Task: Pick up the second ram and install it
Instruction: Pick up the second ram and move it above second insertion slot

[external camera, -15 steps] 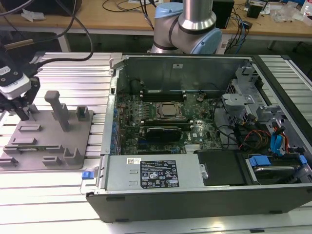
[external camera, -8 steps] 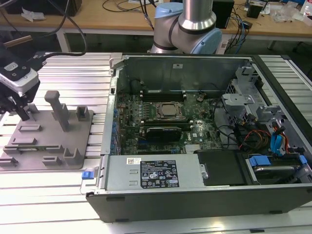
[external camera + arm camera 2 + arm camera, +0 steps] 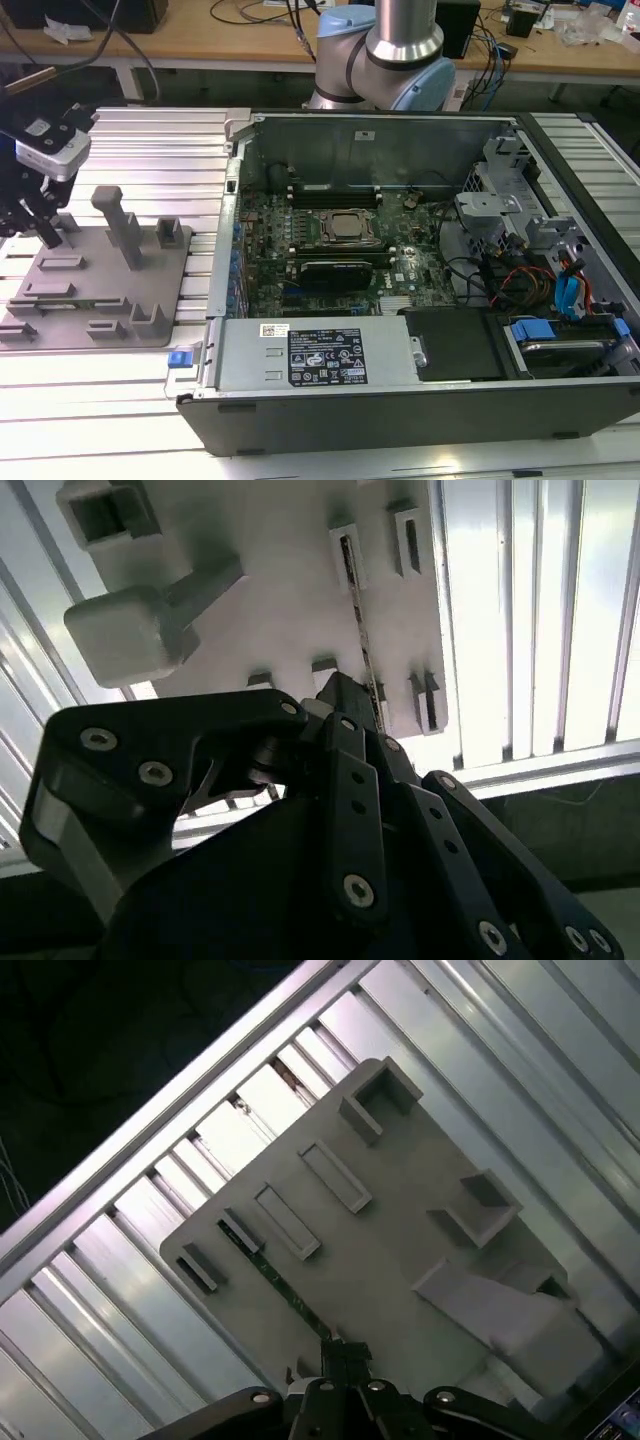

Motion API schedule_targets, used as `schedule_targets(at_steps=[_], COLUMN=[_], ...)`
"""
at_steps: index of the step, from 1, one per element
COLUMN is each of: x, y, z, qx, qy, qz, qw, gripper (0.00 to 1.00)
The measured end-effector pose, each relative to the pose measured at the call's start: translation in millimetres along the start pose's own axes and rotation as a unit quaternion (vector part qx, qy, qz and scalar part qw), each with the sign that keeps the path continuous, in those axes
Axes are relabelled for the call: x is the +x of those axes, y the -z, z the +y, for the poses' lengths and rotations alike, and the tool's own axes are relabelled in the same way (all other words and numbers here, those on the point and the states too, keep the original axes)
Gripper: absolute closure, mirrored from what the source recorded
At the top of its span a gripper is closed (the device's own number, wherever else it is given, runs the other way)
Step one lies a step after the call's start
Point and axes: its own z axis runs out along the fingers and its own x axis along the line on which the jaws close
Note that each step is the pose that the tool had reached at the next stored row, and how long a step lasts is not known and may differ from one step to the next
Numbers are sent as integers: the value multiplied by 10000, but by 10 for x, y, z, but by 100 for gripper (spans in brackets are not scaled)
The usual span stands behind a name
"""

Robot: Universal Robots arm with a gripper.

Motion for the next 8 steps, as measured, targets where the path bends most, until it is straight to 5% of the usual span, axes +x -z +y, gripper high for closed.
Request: schedule_targets(at_steps=[2,3,6,8], x=[0,0,0,0], y=[-4,-9,-14,-21], z=[-1,0,0,0], qx=[1,0,-2,-4], qy=[346,673,1036,1490], qz=[6,10,13,17], qw=[9994,9977,9946,9888], gripper=[92,92,92,92])
